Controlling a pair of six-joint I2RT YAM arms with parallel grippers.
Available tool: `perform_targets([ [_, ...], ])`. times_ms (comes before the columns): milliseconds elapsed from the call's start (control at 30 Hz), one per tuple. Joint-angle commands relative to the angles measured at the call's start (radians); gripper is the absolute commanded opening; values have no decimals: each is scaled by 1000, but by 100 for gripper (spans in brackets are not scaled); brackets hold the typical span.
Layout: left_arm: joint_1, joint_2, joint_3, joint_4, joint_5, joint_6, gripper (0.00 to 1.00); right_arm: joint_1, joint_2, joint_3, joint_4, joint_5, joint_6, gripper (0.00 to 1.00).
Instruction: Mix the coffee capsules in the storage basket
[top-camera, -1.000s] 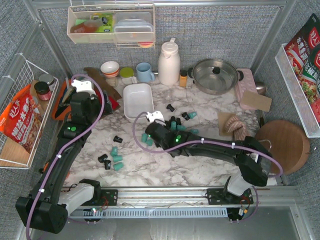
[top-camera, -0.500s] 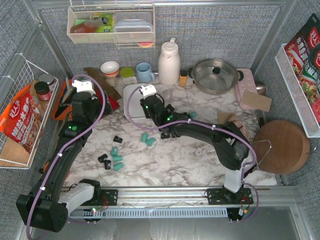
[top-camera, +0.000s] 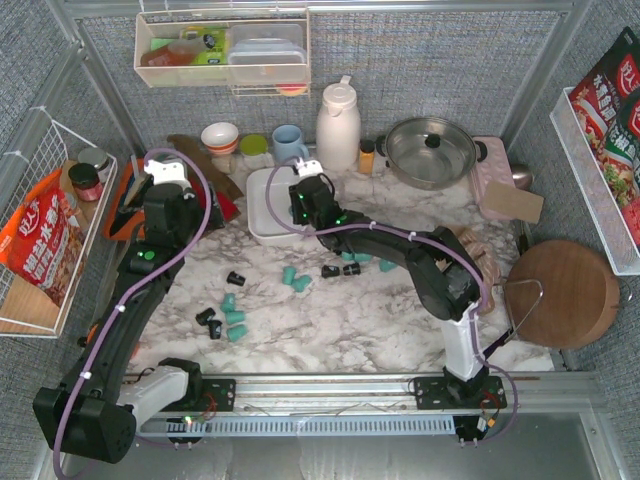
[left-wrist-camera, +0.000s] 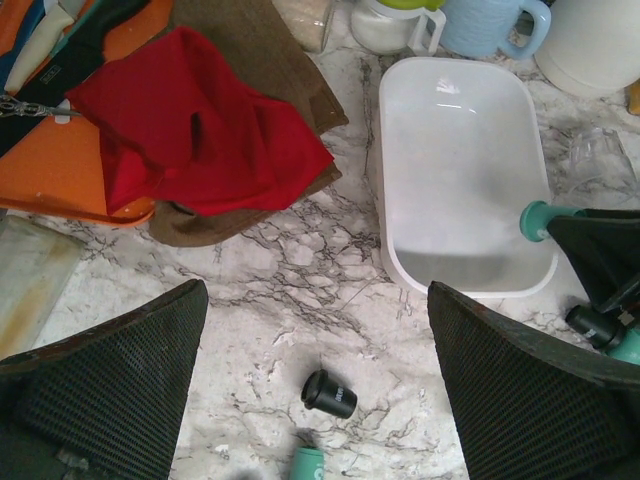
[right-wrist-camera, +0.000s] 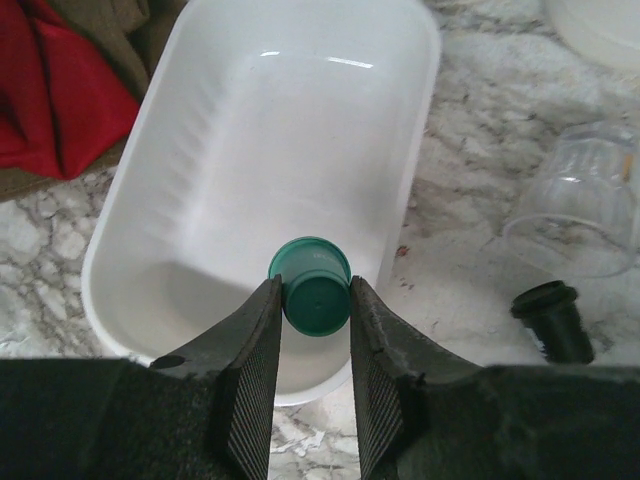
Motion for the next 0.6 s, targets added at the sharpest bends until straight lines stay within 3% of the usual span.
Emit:
perform_targets([
  [0,1,-4,4,23,4,4,99,2,5,-2,-9,-64,46,36],
  [400,0,-3,2,22,-4,3,99,1,-47,-33,-64,-65,26,57],
  [567,1,-4,2,24,-11,4,99,1,-135,-77,-86,-63,12,59],
])
